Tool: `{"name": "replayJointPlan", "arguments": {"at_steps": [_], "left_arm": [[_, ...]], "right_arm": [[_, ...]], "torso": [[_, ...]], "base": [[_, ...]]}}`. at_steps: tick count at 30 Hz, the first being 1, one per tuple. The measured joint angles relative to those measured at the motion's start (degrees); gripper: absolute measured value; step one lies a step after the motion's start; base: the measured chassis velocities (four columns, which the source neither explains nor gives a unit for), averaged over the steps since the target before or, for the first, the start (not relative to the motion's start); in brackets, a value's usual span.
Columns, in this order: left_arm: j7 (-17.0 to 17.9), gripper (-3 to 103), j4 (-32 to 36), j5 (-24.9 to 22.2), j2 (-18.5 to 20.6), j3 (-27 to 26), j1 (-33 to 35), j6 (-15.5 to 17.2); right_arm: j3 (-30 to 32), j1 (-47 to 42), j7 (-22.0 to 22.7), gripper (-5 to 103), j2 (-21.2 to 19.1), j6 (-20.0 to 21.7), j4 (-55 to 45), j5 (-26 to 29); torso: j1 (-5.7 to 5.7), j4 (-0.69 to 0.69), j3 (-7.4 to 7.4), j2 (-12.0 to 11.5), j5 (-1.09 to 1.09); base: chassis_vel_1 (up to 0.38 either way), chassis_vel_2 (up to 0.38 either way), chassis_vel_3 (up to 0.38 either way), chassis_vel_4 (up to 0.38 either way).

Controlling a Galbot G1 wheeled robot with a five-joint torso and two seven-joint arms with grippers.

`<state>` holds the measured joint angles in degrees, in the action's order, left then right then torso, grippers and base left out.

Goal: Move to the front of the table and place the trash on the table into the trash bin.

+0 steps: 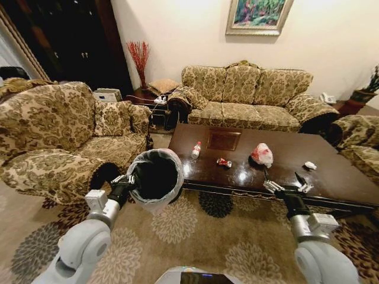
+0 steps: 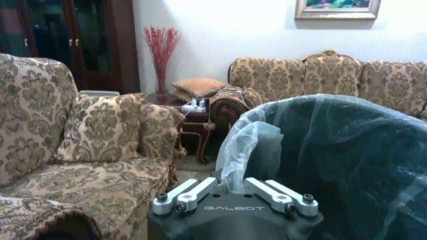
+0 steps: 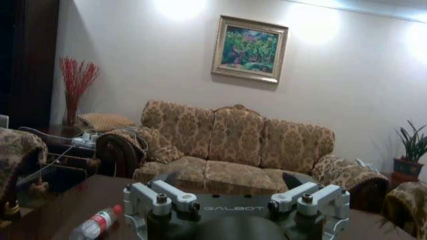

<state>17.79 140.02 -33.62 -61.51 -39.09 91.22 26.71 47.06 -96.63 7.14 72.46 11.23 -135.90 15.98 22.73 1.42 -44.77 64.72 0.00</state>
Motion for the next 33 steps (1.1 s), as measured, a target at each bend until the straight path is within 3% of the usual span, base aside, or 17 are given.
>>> {"name": "replayJointPlan", "arguments": {"at_steps": [33], "left_arm": [[-0.05, 3, -0.11, 0.70, -0.93, 0.20, 0.70, -0.19]], "right_arm": [[-0.06, -0.36, -2.04, 100, 1.50, -0.52, 1.42, -0.06]], "torso": [[-0.14, 0.00, 0.17, -0.35, -0.01]], "base": [[-0.096, 0.104, 0.099, -0.103]]}}
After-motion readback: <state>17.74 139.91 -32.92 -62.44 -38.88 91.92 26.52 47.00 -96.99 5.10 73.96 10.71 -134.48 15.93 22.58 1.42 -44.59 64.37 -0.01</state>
